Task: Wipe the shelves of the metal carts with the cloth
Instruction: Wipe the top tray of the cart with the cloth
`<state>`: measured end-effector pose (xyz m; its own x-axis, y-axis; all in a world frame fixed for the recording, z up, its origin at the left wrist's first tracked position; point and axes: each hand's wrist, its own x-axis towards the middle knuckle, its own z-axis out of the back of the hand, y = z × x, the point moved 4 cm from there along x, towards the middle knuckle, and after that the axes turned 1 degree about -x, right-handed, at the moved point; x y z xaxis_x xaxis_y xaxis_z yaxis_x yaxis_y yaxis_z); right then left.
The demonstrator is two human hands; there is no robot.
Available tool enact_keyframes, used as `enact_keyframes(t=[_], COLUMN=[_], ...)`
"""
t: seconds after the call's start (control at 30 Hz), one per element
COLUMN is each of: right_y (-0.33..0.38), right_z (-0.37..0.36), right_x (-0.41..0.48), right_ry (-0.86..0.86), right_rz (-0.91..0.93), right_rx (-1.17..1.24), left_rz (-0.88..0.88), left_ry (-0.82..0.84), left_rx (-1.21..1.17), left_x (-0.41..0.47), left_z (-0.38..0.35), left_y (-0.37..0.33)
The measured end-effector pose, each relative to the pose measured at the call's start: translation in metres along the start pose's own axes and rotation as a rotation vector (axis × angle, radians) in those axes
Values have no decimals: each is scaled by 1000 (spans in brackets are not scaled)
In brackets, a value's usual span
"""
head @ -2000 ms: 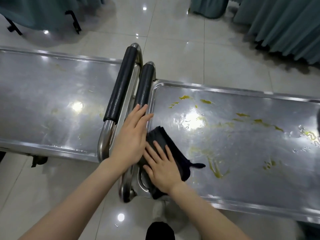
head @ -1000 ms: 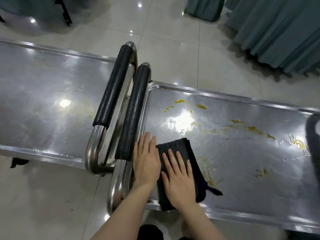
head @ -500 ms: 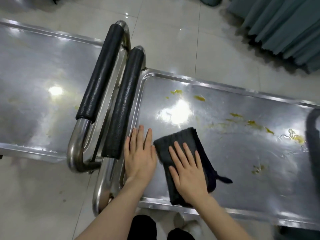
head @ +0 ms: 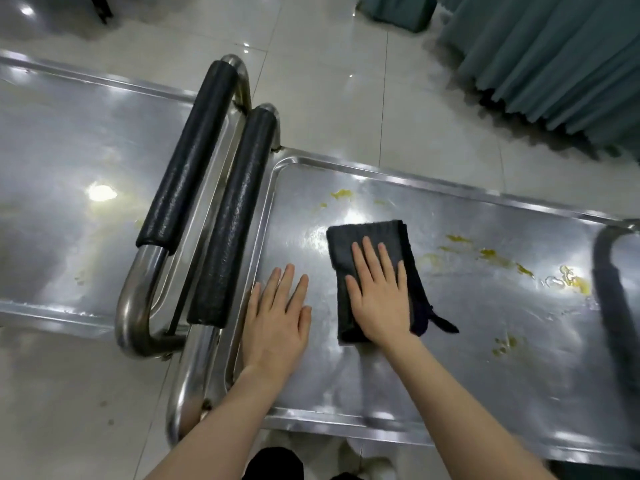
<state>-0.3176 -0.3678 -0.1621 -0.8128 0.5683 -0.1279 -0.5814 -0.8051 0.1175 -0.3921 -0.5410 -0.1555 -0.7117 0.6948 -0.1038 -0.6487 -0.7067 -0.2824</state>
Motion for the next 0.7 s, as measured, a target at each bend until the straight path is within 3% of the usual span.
enact_keyframes(t=[0.13,0.2,0.33,0.57,0.7], right_y=[-14,-20,-27,-56,-44], right_z=[-16,-16,-3,19,15], right_x=[-131,-152,-98,80,48], right_ry=[28,53,43,19,6], right_rz=[38,38,33,-203,-101], right_rx=[-45,-30,-42,-7,3], left_rz=[18,33,-160,-151,-137], left_ry=[-17,-32,22,-24,-20], left_rx=[16,-37,-13,3,3], left_x=[1,6,8,11,11], left_z=[7,6,-11,-24,-20], left_y=[-11,-21,-35,-31,-31])
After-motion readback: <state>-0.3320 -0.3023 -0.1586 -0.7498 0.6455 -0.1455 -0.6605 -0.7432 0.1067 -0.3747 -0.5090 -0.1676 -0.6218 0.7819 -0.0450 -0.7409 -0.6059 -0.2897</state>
